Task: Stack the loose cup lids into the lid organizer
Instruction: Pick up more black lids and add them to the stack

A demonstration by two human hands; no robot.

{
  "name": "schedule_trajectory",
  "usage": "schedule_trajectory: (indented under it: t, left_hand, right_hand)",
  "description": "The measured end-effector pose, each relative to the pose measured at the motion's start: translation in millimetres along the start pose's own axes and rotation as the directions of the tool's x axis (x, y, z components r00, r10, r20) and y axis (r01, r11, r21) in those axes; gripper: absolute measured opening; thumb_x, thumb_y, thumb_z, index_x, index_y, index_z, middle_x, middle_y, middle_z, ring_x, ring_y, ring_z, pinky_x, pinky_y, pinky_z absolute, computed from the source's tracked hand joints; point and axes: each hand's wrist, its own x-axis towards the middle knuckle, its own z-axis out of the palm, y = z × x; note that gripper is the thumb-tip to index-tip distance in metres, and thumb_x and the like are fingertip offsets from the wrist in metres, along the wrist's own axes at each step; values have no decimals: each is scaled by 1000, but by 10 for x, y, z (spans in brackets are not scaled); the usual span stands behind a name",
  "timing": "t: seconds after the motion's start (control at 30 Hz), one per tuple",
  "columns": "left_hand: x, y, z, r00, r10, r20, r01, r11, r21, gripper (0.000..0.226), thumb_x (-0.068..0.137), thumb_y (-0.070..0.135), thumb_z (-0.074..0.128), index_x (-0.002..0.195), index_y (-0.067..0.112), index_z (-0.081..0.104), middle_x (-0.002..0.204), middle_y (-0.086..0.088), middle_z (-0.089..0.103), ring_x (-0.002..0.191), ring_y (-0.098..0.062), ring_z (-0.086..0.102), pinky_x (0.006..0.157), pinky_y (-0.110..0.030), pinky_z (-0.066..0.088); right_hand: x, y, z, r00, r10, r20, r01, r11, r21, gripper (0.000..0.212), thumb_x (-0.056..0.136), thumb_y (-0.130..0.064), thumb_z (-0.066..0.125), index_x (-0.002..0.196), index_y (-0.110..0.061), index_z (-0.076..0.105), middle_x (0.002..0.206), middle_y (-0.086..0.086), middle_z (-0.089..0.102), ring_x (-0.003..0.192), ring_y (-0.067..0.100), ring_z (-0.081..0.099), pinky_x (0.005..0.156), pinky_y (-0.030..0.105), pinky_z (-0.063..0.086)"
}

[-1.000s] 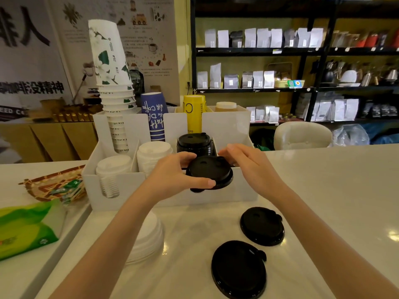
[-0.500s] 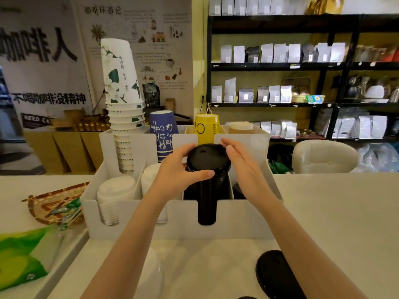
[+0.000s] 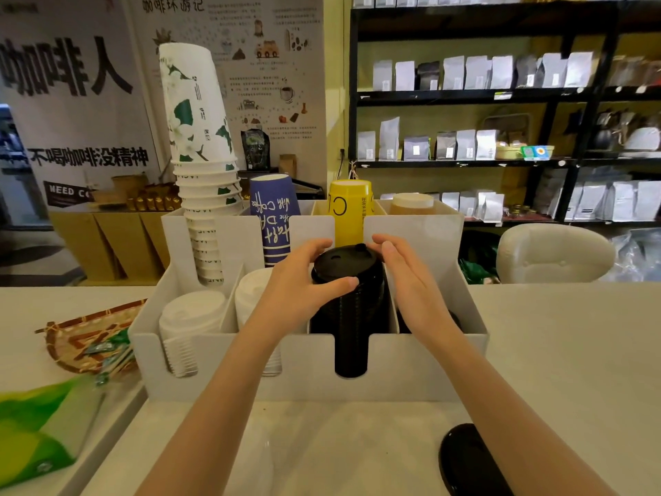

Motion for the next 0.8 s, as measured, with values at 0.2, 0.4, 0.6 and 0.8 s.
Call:
schedule_trajectory:
  t: [0.2, 0.4, 0.6, 0.8]
  left_hand:
    - [-22, 26, 56, 998, 34, -50, -32, 999, 24, 61, 72, 31, 70, 126, 21, 45, 129, 0, 54, 106, -3, 43, 84, -17, 35]
    - [-38, 27, 69, 998, 41, -49, -38, 997, 70, 56, 72, 34, 68, 123, 20, 49, 125, 0, 56, 104, -4, 43, 79, -15, 36]
    - [-61, 41, 40, 998, 66, 13, -67, 987, 147, 48, 79, 36, 60, 122, 17, 50, 124, -2, 53, 100, -5, 40, 70, -11, 34]
    - [-88, 52, 62, 995, 55, 78, -67, 984, 164, 50, 84, 32, 54, 130, 16, 42, 139, -1, 44, 119, -10, 40, 93, -19, 28]
  right_hand:
    - [0, 31, -17, 1000, 13, 10, -13, 1000, 6, 26, 95, -30, 27, 114, -25, 46, 106, -4, 53, 93, -2, 48, 69, -8, 33]
    - [-20, 56, -4, 1000, 14, 14, -14, 1000, 11, 32, 96, -27, 29, 118, -18, 49, 97, -13, 53, 94, -4, 49, 69, -6, 35]
    - [-62, 35, -35, 998, 67, 20, -69, 995, 79, 28, 95, -30, 29, 114, -24, 49, 112, -2, 55, 106, 6, 51, 82, 9, 40]
    - [-182, 4, -51, 995, 49, 82, -44, 998, -53, 35, 95, -30, 30, 123, -20, 49, 118, -3, 56, 108, 4, 50, 89, 8, 37]
